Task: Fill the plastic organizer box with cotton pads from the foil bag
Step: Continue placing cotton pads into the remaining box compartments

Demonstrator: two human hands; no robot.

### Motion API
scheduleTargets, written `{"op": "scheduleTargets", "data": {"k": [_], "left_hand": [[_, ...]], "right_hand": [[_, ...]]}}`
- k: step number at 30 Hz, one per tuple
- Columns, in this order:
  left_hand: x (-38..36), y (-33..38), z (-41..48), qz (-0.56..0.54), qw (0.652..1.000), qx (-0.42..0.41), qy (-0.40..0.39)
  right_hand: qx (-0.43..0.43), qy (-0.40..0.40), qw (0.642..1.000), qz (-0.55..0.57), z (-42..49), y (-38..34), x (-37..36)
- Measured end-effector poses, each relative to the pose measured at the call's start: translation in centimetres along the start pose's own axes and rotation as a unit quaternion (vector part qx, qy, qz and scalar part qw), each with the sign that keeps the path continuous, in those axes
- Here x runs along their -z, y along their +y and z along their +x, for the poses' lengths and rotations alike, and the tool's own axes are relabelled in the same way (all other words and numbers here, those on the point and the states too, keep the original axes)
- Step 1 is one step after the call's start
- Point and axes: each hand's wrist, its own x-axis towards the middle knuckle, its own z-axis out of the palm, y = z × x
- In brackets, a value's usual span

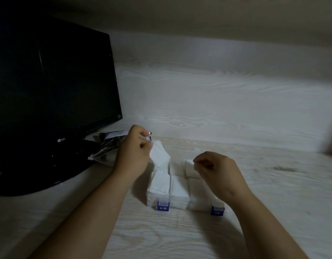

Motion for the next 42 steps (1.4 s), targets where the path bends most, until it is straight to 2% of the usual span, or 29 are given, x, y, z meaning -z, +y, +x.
{"op": "scheduleTargets", "data": {"k": [4,8,12,16,21,26,31,35,42], "left_hand": [[-0.8,1.9,-0.7,-0.011,0.994,0.007,-0.112],[-1.6,3.4,-1.7,-0.019,0.982,0.02,-0.189],[-2.8,4.4,-2.1,-0.041,0.979,0.031,-0.198],[-4.3,4.9,-2.3,-0.061,0.98,0.077,-0.174],[-5.9,5.2,-3.1,-0.042,0.976,0.084,-0.197],[-7.0,5.8,-3.7,0.026,0.968,0.05,-0.246],[-7.7,6.6,-4.4,0.069,0.963,0.042,-0.256],[-8.1,6.9,-5.0,0.109,0.953,0.019,-0.283],[-8.3,7.0,-5.5,0.179,0.94,-0.017,-0.289]], "right_hand": [[-0.049,0.0,0.982,0.181,0.1,-0.5,0.2],[-0.038,-0.039,0.976,0.212,-0.1,-0.9,0.3],[-0.026,-0.042,0.985,0.167,-0.2,-0.5,0.5],[-0.054,0.004,0.978,0.201,0.2,0.2,1.7],[-0.079,0.001,0.99,0.113,0.5,1.3,2.9],[-0.099,-0.034,0.994,0.008,0.5,1.8,4.1],[-0.125,-0.085,0.988,-0.042,0.5,1.7,4.6],[-0.108,-0.089,0.984,-0.112,0.5,1.8,4.4],[-0.146,-0.144,0.964,-0.172,0.4,1.4,4.3]]}}
